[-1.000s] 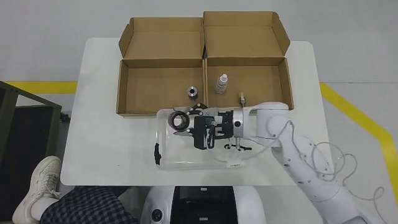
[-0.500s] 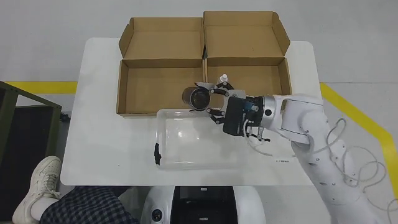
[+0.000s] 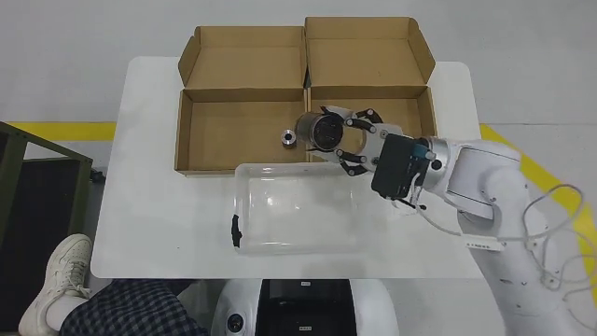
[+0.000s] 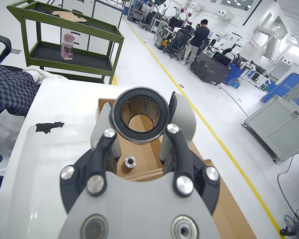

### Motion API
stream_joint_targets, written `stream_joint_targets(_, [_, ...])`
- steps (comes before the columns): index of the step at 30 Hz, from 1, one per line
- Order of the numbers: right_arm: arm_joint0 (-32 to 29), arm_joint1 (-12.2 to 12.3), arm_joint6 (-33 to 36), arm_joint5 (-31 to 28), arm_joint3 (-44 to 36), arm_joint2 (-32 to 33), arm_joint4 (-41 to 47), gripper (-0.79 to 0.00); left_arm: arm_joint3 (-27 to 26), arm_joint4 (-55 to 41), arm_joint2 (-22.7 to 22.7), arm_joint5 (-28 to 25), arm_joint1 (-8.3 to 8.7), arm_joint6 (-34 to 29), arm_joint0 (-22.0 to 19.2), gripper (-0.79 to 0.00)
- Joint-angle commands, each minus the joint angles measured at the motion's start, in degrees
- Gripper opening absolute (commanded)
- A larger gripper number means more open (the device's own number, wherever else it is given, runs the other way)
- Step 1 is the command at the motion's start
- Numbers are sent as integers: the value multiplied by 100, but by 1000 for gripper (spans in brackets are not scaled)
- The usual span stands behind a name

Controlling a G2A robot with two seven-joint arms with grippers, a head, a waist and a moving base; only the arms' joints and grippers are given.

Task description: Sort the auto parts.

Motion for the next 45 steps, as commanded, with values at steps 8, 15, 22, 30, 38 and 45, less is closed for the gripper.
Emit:
stream_joint_targets(8, [-20,39,-54,26,4,126,65,-785,0,0,0,0,0,0,0,0])
stream_joint_targets(15, [-7,60,-82,40,30,127,79,-785,0,0,0,0,0,0,0,0])
stream_joint_targets(22, [37,69,-98,62,122,40,67,-785,0,0,0,0,0,0,0,0])
stream_joint_targets(30, [225,35,10,155,463,-372,-50,-785,0,0,0,0,0,0,0,0])
stream_joint_targets(38, [522,-45,131,309,851,-945,-202,-785,0,0,0,0,0,0,0,0])
stream_joint_targets(45, [970,-189,304,690,1528,-1552,-297,-785,0,0,0,0,0,0,0,0])
